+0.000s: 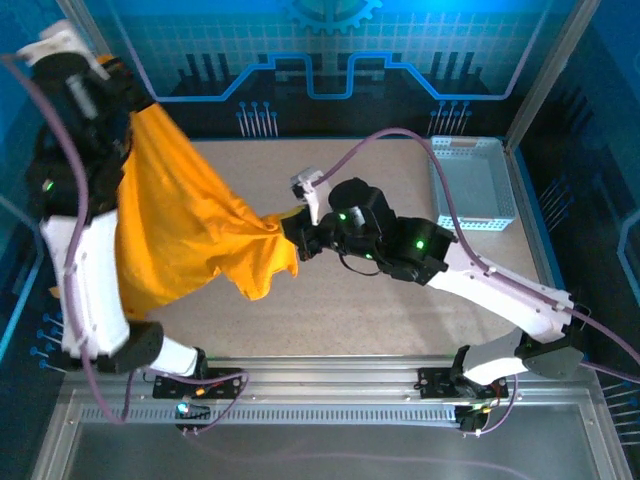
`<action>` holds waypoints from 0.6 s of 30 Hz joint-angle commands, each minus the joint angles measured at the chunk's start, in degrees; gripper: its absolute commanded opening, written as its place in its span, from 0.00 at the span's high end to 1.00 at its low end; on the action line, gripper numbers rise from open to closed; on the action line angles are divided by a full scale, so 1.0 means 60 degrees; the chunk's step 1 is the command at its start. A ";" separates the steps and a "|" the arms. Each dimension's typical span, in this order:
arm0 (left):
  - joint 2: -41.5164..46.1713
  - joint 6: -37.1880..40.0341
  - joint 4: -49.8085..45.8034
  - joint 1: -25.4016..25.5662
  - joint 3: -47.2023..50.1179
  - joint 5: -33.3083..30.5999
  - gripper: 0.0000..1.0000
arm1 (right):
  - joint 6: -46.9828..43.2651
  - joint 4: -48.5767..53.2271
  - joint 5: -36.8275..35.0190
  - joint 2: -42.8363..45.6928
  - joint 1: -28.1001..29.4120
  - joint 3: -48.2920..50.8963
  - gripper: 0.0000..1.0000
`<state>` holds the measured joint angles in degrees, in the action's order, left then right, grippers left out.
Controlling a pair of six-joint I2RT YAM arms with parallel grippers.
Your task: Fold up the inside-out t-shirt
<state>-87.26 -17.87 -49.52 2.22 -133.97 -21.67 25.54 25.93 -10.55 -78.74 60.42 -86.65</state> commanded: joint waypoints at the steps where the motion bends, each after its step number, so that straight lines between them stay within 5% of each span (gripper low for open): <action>1: -0.1575 -0.0088 -0.0821 0.0954 -0.0030 0.1755 1.00 | 0.2504 -0.0113 -0.0759 0.0973 -0.0589 0.2028 1.00; 5: -0.3336 -0.0054 -0.0065 0.2487 0.0957 0.2572 1.00 | 0.4398 -0.0806 -0.0694 0.2602 -0.1397 0.5310 1.00; 9: -0.5966 -0.0279 -0.0201 0.3590 0.0078 0.3104 0.95 | 0.5755 -0.0067 -0.0982 0.4753 -0.2509 0.7953 1.00; 13: -0.9261 0.0027 -0.2677 0.4286 -0.4319 0.4059 0.63 | 0.6202 0.1181 -0.1224 0.6900 -0.3607 0.9028 1.00; 15: -0.9850 0.0008 -0.3969 0.4381 -0.5593 0.3656 0.42 | 0.6163 0.1677 -0.1417 0.7532 -0.4043 0.9095 1.00; 18: -0.8098 -0.0410 -0.4715 0.4493 -0.3649 0.1823 0.17 | 0.5830 0.1866 -0.1437 0.7775 -0.4573 0.8971 1.00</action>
<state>-148.57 -18.68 -67.26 29.87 -157.82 -3.75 59.18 34.11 -16.93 -32.73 35.05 -32.29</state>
